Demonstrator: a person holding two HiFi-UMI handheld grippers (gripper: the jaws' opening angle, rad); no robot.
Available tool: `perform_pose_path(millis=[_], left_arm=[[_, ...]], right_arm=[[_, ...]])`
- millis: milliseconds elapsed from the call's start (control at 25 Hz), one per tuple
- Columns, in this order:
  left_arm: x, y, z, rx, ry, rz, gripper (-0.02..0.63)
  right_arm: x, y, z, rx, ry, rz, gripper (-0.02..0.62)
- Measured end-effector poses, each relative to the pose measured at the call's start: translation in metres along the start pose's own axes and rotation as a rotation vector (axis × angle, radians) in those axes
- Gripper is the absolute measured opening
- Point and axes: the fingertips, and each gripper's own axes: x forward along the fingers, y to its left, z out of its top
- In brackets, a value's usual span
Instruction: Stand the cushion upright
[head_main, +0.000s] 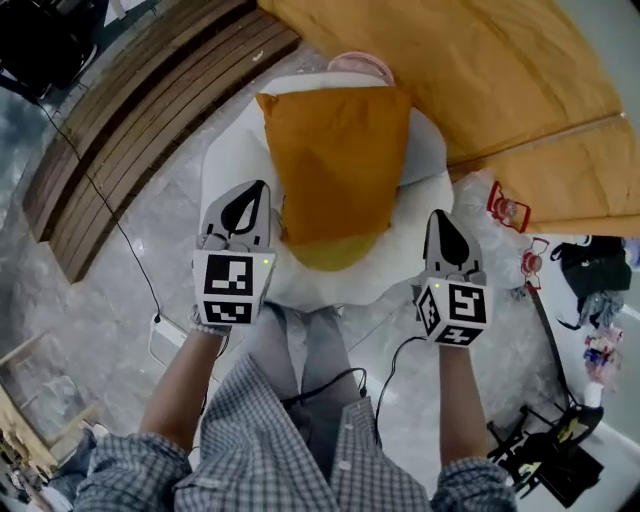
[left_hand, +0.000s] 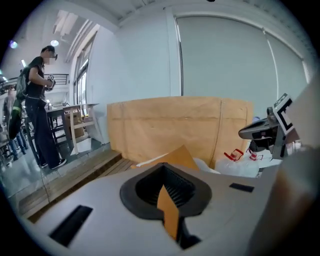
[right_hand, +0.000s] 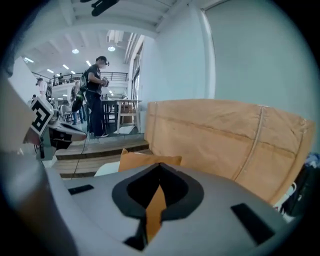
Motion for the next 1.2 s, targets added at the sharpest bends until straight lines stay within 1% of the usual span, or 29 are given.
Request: perform_pose_path(millis=[120, 240, 320, 480, 640, 840, 1040, 1200], left_arm=[[-0.033, -0.024, 0.015, -0.003, -0.004, -0.066, 0.008], [-0.06, -0.038, 0.029, 0.026, -0.009, -0.104, 0.008], [-0.077, -0.045, 0.04, 0.042, -0.022, -0.114, 0.008], [-0.104, -0.06, 0.057, 0.019, -0.058, -0.114, 0.008], [-0.121, -0.075, 0.065, 0.045, -0.076, -0.094, 0.008], [-0.138, -0.1, 0.071, 0.048, -0.096, -0.102, 0.008], [-0.144, -0.117, 0.08, 0.112, -0.126, -0.094, 0.008], [-0.146, -0.124, 0.084, 0.131, -0.14, -0.091, 0.008]], right_arm=[[-0.035, 0.0, 0.021, 0.059, -0.046, -0.014, 0.005], [-0.063, 0.003, 0.045, 0.056, -0.09, -0.022, 0.005], [-0.079, 0.009, 0.058, 0.052, -0.105, -0.001, 0.006], [-0.107, 0.026, 0.063, 0.01, -0.101, 0.06, 0.005], [-0.133, 0.036, 0.065, -0.037, -0.106, 0.082, 0.005], [-0.16, 0.041, 0.057, -0.016, -0.118, 0.1, 0.005], [-0.17, 0.038, 0.061, -0.011, -0.141, 0.098, 0.005], [-0.173, 0.04, 0.063, -0.023, -0.159, 0.12, 0.005]])
